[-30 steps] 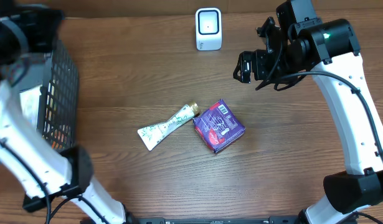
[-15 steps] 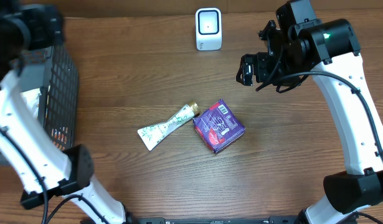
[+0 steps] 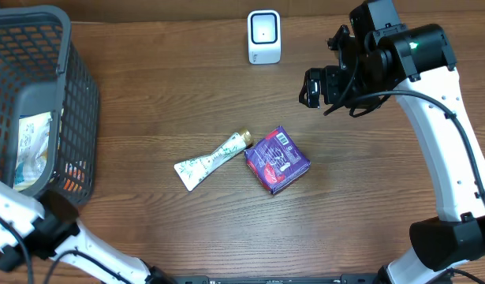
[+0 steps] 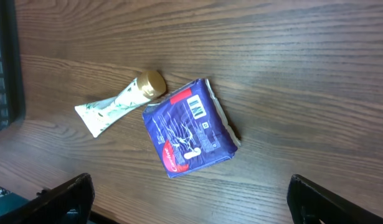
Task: Scan the item barcode
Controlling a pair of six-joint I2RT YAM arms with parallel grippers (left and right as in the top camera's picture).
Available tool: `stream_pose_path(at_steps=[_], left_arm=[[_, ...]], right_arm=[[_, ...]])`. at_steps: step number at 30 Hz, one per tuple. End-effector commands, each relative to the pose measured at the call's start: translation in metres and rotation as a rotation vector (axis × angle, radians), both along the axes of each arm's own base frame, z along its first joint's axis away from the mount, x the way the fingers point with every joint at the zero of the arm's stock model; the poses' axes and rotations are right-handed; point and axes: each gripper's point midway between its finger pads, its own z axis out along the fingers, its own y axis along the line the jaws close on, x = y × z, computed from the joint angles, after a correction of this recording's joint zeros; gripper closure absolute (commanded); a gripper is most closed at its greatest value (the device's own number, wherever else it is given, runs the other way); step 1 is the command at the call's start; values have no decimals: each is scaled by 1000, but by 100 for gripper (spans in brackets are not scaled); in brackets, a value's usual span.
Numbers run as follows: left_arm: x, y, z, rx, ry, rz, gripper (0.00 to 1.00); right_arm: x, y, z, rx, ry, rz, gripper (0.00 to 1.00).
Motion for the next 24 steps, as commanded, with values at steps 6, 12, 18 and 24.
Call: stream_pose_path(at_steps=[6, 12, 18, 24], left_arm=[[28, 43, -164, -204, 355, -52, 0], [45, 61, -209, -200, 405, -41, 0], [78, 61, -201, -58, 400, -80, 0], [112, 26, -169, -38, 285, -99, 0]], right_arm=[[9, -6, 6, -39, -60, -11, 0], [26, -1, 14, -16, -136, -13, 0], [34, 2, 18, 1, -171, -20, 0], [36, 3, 19, 3, -177, -20, 0]])
